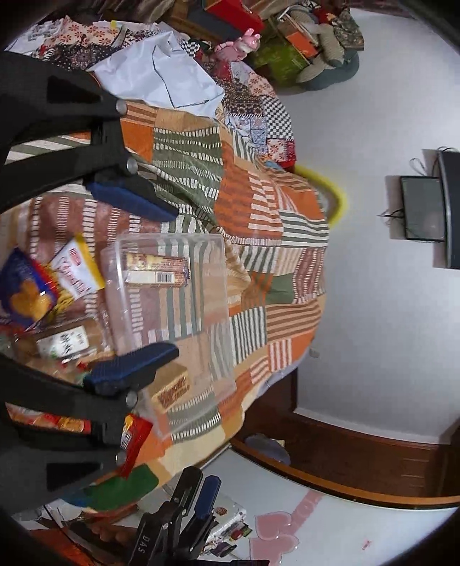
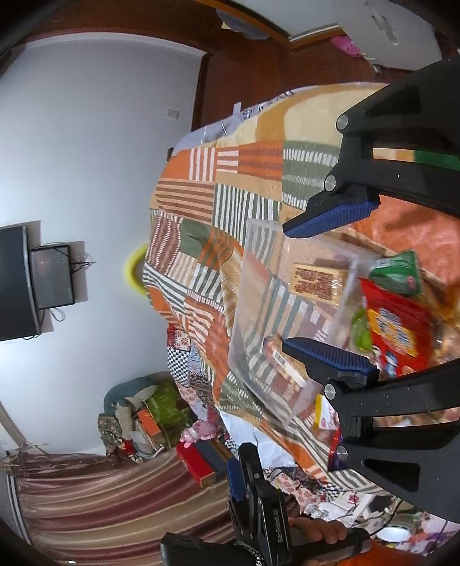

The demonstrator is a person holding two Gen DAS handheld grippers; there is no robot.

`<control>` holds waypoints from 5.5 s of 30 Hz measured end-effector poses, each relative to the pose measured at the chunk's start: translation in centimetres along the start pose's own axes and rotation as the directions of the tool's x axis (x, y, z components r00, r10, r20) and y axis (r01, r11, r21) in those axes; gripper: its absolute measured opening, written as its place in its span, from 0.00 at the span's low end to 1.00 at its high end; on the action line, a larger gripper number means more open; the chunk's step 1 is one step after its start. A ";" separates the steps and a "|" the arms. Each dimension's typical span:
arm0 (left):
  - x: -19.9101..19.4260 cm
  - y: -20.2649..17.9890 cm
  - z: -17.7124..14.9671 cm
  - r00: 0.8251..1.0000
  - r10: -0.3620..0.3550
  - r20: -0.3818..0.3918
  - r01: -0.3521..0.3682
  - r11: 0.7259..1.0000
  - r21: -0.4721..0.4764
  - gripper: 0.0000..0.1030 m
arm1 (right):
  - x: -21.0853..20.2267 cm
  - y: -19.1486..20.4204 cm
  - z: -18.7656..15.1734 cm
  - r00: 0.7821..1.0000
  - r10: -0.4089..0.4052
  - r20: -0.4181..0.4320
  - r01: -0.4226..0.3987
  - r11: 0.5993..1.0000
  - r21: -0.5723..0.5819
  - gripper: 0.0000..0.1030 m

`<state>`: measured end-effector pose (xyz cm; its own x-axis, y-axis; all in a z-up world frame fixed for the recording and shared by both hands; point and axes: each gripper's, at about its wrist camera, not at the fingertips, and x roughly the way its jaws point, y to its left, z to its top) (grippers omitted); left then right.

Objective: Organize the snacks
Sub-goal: 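Grasp the green-clipped bread bag with the left gripper while the right grasps the yellow-wrapped cake, then lower both held snacks into the clear box and open both grippers, then grasp the orange nugget bag with the right gripper while the left grasps the blue chip bag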

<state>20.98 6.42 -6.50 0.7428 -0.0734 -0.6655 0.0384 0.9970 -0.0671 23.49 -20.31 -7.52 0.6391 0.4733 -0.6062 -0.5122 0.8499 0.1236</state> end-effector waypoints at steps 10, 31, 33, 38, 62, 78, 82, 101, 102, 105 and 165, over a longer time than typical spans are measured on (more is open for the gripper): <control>-4.9 -3.2 -4.9 0.999 0.009 0.044 -0.011 0.999 0.040 0.79 | -3.8 1.5 -3.6 0.999 -0.016 0.032 0.017 1.000 -0.021 0.65; -3.3 -8.3 -12.9 0.992 -0.087 -0.094 0.090 0.995 0.030 0.81 | -0.6 1.8 -13.3 0.983 -0.001 -0.184 0.016 0.997 0.078 0.66; -2.7 -8.5 -13.1 0.990 -0.090 -0.107 0.093 0.995 0.022 0.81 | -0.3 1.5 -13.7 0.980 -0.018 -0.197 0.034 0.996 0.079 0.66; -1.4 -8.9 -13.6 0.987 -0.101 -0.123 0.102 0.995 0.008 0.81 | -0.4 0.6 -14.0 0.977 -0.059 -0.206 0.075 0.995 0.071 0.62; 1.9 -8.3 -13.2 0.981 -0.141 -0.134 0.133 0.989 -0.068 0.47 | -0.6 -1.0 -13.6 0.982 0.013 -0.187 0.017 0.988 0.156 0.34; -2.3 -6.7 -9.9 0.992 -0.130 0.004 0.130 0.989 -0.075 0.47 | -4.1 -1.0 -9.1 0.999 -0.040 -0.035 0.044 0.990 0.133 0.34; -3.3 -6.5 -8.5 0.991 -0.122 0.051 0.125 0.990 -0.059 0.47 | -4.2 -0.7 -7.7 0.999 -0.045 0.000 0.045 0.992 0.116 0.34; -1.9 -3.6 -3.2 0.991 -0.057 0.117 0.062 0.997 -0.045 0.47 | -0.7 1.8 -1.6 0.996 0.020 0.084 -0.024 0.999 0.040 0.34; -1.5 -3.4 -2.8 0.992 -0.053 0.113 0.058 0.997 -0.044 0.47 | -0.4 1.9 -1.3 0.996 0.025 0.082 -0.028 0.999 0.035 0.34; -0.6 -3.2 -2.0 0.993 -0.047 0.107 0.051 0.998 -0.038 0.47 | 0.8 2.1 -0.6 0.997 0.038 0.072 -0.040 0.999 0.025 0.34; -4.6 -3.4 -3.9 0.994 0.042 0.099 -0.044 0.999 0.018 0.80 | -1.0 4.2 -2.2 1.000 0.011 0.003 -0.011 0.997 -0.071 0.68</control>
<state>14.84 3.24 -6.15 0.8061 -0.0290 -0.5910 0.0179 0.9995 -0.0247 19.41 -17.73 -8.11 0.6350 0.4833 -0.6026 -0.5583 0.8263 0.0744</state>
